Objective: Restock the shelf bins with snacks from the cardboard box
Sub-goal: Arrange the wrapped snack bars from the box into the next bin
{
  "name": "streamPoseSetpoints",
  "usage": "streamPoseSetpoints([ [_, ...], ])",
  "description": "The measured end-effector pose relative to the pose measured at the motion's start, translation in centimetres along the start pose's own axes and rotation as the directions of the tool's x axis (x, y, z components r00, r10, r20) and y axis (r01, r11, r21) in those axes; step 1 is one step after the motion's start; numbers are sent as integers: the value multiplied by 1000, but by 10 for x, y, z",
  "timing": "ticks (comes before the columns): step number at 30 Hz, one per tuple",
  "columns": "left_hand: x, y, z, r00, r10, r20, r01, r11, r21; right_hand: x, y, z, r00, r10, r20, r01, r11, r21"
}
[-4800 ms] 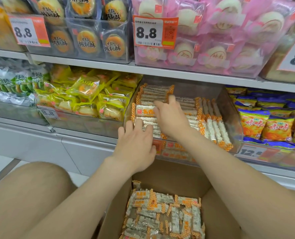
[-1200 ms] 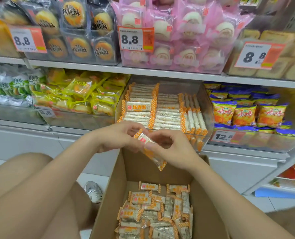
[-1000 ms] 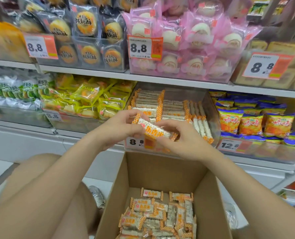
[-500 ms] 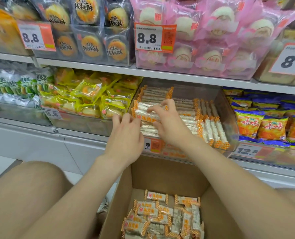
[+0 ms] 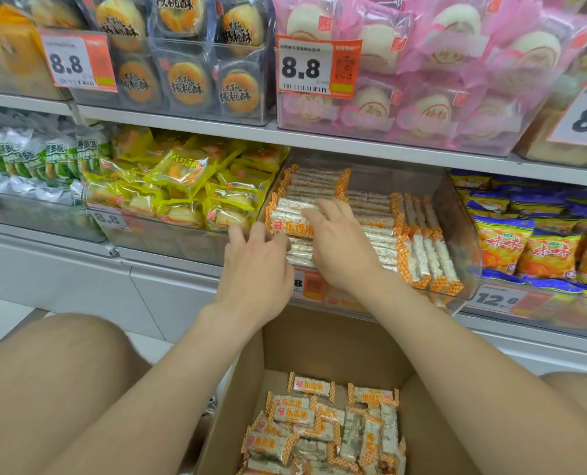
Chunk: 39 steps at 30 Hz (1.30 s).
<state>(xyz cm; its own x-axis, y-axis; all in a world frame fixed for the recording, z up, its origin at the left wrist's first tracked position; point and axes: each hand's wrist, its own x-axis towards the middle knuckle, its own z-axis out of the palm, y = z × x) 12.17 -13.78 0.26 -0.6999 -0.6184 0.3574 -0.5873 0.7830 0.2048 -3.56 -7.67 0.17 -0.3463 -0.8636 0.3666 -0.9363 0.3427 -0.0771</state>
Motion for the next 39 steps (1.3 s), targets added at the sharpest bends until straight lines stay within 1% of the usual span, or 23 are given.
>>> streamPoseSetpoints([
  [2,0,2,-1,1000,-3,-19,3,999,41,1,1,-2,1000,-10,6,10,1000,3],
  [5,0,3,-1,999,27,-27,-25,996,83,0,3,-3,999,-29,-38,29,1000,3],
  [10,2,-1,-1,999,37,-35,-37,999,0,-10,2,-13,985,27,-172,-19,999,51],
  [13,-3,-3,-7,988,71,-138,-84,993,-87,-30,-4,-34,977,-3,-213,26,994,105],
  [14,-6,-3,-9,984,71,-162,-93,987,-130,-40,-7,-42,982,-25,-188,49,991,128],
  [15,-11,-2,-11,986,63,-153,-92,978,-189,-52,-9,-48,991,-40,-130,60,987,151],
  [16,-17,-1,-11,993,61,-99,-85,963,-257,-65,-10,-51,998,-46,-44,53,983,174],
  [17,-23,0,-8,996,93,-3,-90,949,-301,-80,-11,-53,997,-48,62,36,981,192],
  [18,-31,2,-2,978,166,127,-119,943,-310,-95,-10,-50,980,-49,193,10,981,195],
  [19,-39,5,8,928,246,280,-162,943,-289,-110,-10,-46,940,-47,337,-14,984,175],
  [20,-48,8,20,848,305,433,-208,944,-258,-124,-9,-39,875,-38,482,-32,990,135],
  [21,-58,10,35,751,331,571,-243,943,-228,-137,-7,-28,797,-24,604,-40,995,93],
  [22,-67,12,54,652,332,682,-262,942,-209,-148,-4,-14,718,-12,696,-49,996,69],
  [23,-76,13,72,567,317,760,-260,945,-200,-158,-1,2,646,-4,763,-68,996,63],
  [24,-84,12,93,503,290,815,-243,952,-189,-165,3,18,590,-4,807,-93,993,73],
  [25,-91,10,112,460,259,849,-219,960,-175,-171,6,34,551,-13,834,-118,989,93],
  [27,-105,4,147,415,180,892,-170,978,-118,-179,14,61,523,-4,852,-181,977,115],
  [30,-132,-10,194,412,40,911,-45,999,-23,-184,25,92,517,45,855,-300,945,131],
  [32,-154,-19,220,358,-50,933,20,999,46,-188,34,118,535,92,840,-374,917,138],
  [34,-174,-26,240,290,-124,949,37,992,118,-197,39,150,532,149,834,-432,894,116],
  [37,-199,-36,270,234,-169,958,124,982,143,-213,35,189,470,239,849,-491,871,27],
  [38,-204,-38,276,234,-168,958,159,978,133,-217,32,198,454,271,849,-494,870,-14],
  [39,-207,-39,281,252,-170,953,193,974,123,-220,28,207,452,293,843,-476,878,-50],
])
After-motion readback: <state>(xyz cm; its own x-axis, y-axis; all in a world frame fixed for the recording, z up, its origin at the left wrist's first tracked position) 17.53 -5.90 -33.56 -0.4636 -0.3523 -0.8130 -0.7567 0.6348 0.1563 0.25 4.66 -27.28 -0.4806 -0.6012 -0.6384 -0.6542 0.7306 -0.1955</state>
